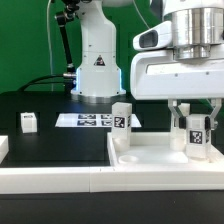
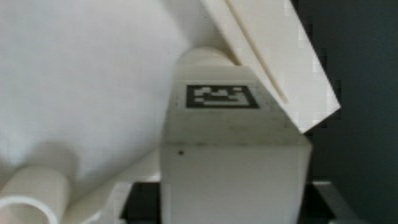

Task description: Assemble square table

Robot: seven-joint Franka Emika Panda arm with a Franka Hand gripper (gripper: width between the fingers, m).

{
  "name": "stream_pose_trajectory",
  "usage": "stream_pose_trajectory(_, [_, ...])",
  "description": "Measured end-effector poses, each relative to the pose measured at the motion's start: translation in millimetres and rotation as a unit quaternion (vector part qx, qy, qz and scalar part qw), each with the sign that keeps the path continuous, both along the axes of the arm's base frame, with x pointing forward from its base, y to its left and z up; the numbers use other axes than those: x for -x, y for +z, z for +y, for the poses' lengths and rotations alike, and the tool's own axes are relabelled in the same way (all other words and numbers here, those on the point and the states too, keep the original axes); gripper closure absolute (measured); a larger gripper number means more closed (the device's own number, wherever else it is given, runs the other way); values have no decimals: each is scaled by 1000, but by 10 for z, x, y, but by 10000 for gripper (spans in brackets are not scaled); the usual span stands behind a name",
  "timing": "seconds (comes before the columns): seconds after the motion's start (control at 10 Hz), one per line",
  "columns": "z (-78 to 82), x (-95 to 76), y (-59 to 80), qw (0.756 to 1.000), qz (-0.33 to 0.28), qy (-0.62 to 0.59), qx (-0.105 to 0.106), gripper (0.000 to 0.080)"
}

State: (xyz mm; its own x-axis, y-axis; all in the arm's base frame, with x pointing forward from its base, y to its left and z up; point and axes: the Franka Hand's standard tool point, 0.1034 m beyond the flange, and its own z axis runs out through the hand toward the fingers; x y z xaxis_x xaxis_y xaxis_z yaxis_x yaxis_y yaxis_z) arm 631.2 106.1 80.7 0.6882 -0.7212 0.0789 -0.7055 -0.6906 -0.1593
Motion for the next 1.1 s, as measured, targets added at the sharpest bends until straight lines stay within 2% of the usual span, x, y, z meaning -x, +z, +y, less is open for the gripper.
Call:
stream_pose_trajectory(0.3, [-33, 27, -12, 988, 11, -154, -23, 509])
stream_pose_trajectory(0.6, [-46, 56, -14, 959, 33, -279, -48, 509])
stream_pose_trajectory(0.8, [-34, 83, -25, 919, 53, -384, -68, 509])
stream_pose_trajectory(1.1, [-25, 94, -34, 883, 61, -459, -80, 509])
